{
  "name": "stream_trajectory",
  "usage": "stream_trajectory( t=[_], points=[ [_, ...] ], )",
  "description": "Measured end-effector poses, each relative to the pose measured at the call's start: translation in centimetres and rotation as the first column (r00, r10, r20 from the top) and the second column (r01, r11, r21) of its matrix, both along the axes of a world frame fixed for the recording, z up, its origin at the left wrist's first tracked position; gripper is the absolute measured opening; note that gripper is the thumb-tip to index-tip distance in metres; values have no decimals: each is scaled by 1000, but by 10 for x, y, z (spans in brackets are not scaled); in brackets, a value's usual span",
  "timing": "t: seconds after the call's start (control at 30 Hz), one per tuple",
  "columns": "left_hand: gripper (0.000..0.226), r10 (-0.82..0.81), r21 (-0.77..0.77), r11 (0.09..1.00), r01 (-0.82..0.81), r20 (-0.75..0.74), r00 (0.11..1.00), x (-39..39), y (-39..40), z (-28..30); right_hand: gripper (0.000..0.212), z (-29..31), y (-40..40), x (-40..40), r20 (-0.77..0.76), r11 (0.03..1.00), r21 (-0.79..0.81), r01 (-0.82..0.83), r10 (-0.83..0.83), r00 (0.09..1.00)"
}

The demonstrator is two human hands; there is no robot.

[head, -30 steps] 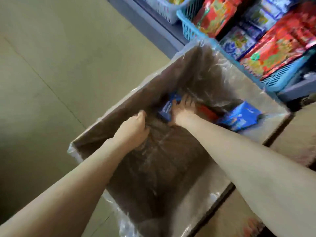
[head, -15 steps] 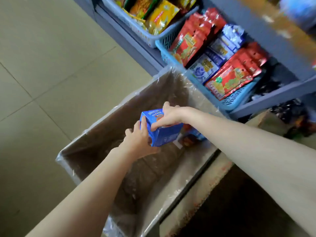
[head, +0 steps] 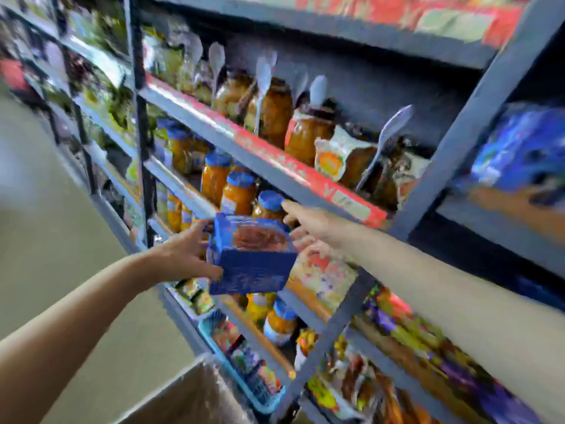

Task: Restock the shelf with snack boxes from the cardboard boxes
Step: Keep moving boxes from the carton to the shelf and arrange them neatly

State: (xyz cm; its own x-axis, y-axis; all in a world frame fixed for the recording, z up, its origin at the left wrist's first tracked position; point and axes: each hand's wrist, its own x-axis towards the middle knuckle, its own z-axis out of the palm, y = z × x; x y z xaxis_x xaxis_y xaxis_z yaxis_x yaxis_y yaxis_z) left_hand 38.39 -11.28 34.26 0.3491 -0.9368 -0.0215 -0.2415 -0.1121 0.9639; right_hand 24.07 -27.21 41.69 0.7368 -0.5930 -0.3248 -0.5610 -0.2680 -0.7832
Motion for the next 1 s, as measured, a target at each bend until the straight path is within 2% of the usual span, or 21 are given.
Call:
stream_trajectory(
  t=[0.07, 0.1, 0.13, 0.2, 0.27, 0.3, 0.37, 0.43, 0.5, 0.57, 0.6, 0.63, 0.67, 0.73, 0.77, 0.8, 0.83, 0.87, 0.9, 1.0],
  points=[
    [101, -11, -141, 990, 16, 33, 999, -23, 7, 67, 33, 86, 11, -47, 127, 993, 111, -37, 23, 992],
    [107, 26, -188, 982, -6, 102, 994, -32, 10, 98, 32, 119, 16, -65, 162, 993, 102, -57, 40, 986],
    [110, 79, -215, 976, -24, 250, 965, -41, 12, 127, 30, 148, 25, -82, 166, 996, 62, -68, 57, 984],
    [108, 88, -197, 980, 27, 551, 830, -60, 19, 184, 24, 191, 41, -108, 121, 995, -48, -85, 90, 989],
    [117, 92, -173, 983, 57, 743, 663, -78, 22, 239, 27, 224, 58, -130, 77, 990, -124, -73, 83, 994],
    [122, 106, -178, 982, 69, 809, 578, -92, 25, 269, 37, 238, 65, -139, 83, 990, -126, -55, 65, 994],
    [126, 104, -150, 985, 86, 911, 398, -121, 29, 318, 63, 265, 78, -158, 141, 999, -40, -8, 14, 990],
    [126, 98, -129, 985, 116, 965, 245, -154, 33, 358, 76, 285, 92, -174, 234, 997, 73, 7, -24, 972],
    [123, 113, -132, 976, 173, 987, 118, -185, 36, 387, 67, 297, 104, -190, 324, 985, 172, 22, -78, 943],
    [122, 127, -137, 962, 236, 990, 57, -212, 39, 409, 45, 302, 111, -206, 476, 957, 290, 25, -167, 863],
    [121, 131, -147, 947, 287, 989, 74, -223, 42, 418, 35, 305, 111, -216, 562, 943, 333, 14, -210, 800],
    [119, 108, -153, 928, 341, 983, 145, -233, 46, 426, 30, 308, 113, -228, 636, 930, 367, -5, -246, 732],
    [113, 61, -175, 890, 420, 961, 270, -240, 50, 435, 30, 312, 115, -242, 689, 919, 392, -43, -262, 676],
    [99, -123, -266, 811, 521, 793, 596, -245, 58, 447, 40, 318, 119, -271, 769, 896, 401, -192, -215, 602],
    [99, -178, -299, 790, 535, 723, 668, -246, 58, 449, 49, 320, 122, -285, 805, 885, 387, -259, -188, 563],
    [105, -199, -291, 771, 566, 734, 649, -246, 55, 448, 59, 322, 124, -299, 832, 877, 381, -294, -187, 522],
    [115, -188, -249, 771, 586, 790, 583, -249, 51, 444, 66, 325, 126, -312, 850, 876, 376, -302, -196, 490],
    [123, -156, -222, 773, 594, 841, 518, -254, 46, 440, 69, 327, 125, -324, 862, 885, 367, -287, -208, 462],
    [125, -131, -220, 774, 593, 861, 491, -262, 41, 438, 68, 331, 130, -334, 868, 901, 351, -253, -212, 449],
    [108, -77, -376, 703, 604, 803, 591, -285, 24, 441, 68, 342, 126, -364, 858, 932, 355, -76, -292, 423]
  ],
)
